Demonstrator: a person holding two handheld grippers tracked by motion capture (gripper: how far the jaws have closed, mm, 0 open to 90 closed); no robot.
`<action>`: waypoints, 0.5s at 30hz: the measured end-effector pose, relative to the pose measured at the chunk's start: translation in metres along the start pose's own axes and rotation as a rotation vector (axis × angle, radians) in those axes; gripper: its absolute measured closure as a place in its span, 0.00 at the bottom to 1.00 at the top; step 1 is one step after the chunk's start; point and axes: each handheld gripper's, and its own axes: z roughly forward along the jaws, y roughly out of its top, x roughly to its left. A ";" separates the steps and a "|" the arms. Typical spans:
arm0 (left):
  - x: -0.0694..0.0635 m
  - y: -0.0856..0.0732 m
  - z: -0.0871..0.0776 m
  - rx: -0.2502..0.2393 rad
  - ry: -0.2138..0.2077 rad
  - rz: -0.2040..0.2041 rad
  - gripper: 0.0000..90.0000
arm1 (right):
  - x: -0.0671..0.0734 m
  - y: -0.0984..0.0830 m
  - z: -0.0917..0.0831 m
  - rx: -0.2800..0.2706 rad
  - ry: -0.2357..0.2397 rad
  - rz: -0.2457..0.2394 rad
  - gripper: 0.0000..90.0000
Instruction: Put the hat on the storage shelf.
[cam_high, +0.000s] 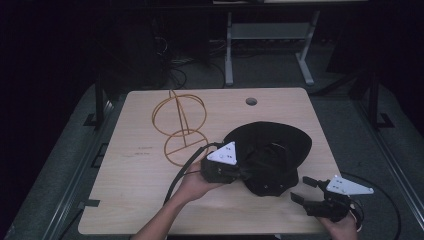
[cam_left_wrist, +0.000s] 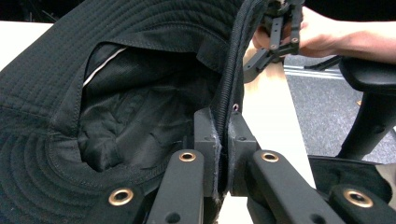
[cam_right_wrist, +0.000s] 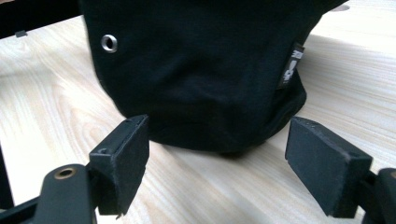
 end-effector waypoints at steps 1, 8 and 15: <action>0.000 0.000 0.000 0.000 0.000 0.000 0.95 | 0.000 0.000 0.000 0.000 0.000 0.000 0.24; 0.000 0.001 -0.006 -0.053 -0.027 -0.024 0.95 | -0.006 0.004 0.009 0.015 0.020 -0.012 0.30; 0.000 0.003 -0.009 -0.083 -0.042 -0.031 0.95 | -0.007 0.005 0.011 -0.005 0.038 -0.015 0.37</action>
